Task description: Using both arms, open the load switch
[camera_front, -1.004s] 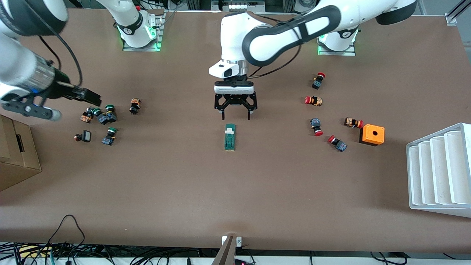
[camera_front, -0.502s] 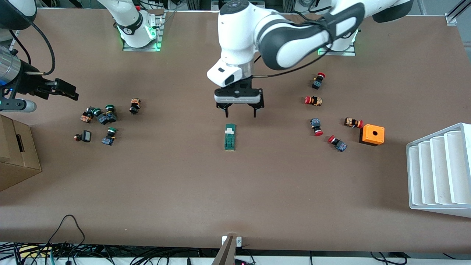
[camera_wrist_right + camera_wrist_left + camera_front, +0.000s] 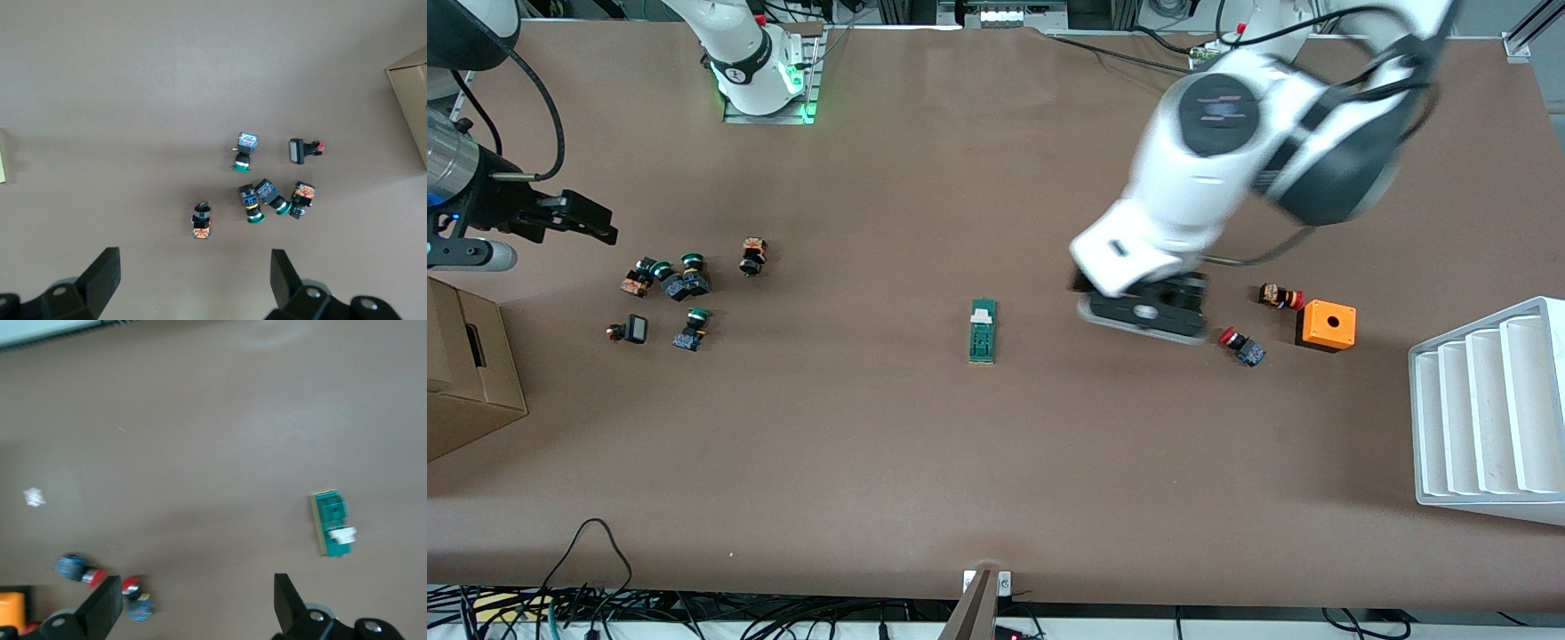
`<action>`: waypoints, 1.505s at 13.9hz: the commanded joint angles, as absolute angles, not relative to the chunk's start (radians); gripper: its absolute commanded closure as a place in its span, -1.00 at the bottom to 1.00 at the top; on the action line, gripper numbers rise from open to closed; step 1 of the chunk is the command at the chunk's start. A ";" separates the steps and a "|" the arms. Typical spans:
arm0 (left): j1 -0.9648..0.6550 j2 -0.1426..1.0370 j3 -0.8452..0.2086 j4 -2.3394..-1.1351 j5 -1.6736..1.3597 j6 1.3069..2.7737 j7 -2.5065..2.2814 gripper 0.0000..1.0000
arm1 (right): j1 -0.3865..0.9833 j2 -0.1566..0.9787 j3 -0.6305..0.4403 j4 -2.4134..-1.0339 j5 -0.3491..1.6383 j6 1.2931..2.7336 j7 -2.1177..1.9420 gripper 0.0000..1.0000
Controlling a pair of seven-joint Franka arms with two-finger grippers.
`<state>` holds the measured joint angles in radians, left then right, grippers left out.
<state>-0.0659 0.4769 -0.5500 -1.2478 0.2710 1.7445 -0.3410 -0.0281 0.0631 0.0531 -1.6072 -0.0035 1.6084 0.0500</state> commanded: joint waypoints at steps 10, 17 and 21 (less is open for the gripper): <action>-0.086 0.218 0.029 -1.368 -0.099 1.583 0.226 -1.00 | -0.009 0.106 0.072 -1.537 -0.051 1.574 0.040 -0.98; -0.074 0.170 0.147 -1.356 -0.095 1.505 0.115 -1.00 | -0.029 0.114 0.057 -1.489 -0.026 1.537 0.026 -0.98; -0.077 0.153 0.143 -1.347 -0.049 1.457 -0.009 -1.00 | -0.028 0.114 0.057 -1.489 -0.028 1.536 0.028 -0.99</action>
<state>-0.0672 0.1796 0.1437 -1.3350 -0.0863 1.4704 0.0289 -0.0233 0.1003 0.0529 -1.5187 -0.0283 1.5577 0.0421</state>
